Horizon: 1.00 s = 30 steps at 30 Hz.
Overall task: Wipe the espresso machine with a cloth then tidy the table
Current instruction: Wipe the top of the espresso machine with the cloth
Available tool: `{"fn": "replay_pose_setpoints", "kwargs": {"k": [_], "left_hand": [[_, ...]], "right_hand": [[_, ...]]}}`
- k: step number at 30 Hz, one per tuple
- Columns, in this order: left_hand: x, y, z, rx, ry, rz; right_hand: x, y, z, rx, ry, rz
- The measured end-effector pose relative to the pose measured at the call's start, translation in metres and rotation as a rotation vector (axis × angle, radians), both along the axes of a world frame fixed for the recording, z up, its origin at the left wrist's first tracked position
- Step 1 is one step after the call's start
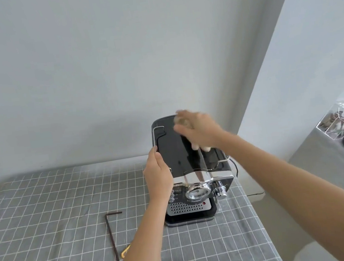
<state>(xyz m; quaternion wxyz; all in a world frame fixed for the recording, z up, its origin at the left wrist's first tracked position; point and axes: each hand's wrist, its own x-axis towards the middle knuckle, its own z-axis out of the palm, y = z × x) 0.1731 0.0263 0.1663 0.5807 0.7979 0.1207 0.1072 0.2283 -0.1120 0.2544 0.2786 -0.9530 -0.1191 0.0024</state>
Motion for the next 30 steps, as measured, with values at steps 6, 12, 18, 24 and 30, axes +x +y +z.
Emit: {"fn": "replay_pose_setpoints", "kwargs": {"k": [6, 12, 18, 24, 30], "left_hand": [[0.000, 0.002, 0.001, 0.056, -0.003, 0.006], [0.000, 0.003, -0.001, 0.092, -0.020, -0.013], [0.001, 0.001, 0.001, 0.017, -0.008, -0.019], [0.005, 0.000, -0.005, 0.034, -0.021, 0.025], [0.003, 0.000, -0.006, 0.055, -0.041, 0.033]], "right_hand": [[0.002, 0.017, -0.059, -0.344, -0.259, 0.159], [-0.061, 0.012, -0.047, -0.255, -0.224, 0.292], [-0.058, -0.036, 0.012, 0.154, -0.074, -0.074], [-0.007, -0.025, -0.049, -0.388, -0.101, -0.098], [-0.039, -0.032, -0.050, -0.471, -0.174, -0.057]]}}
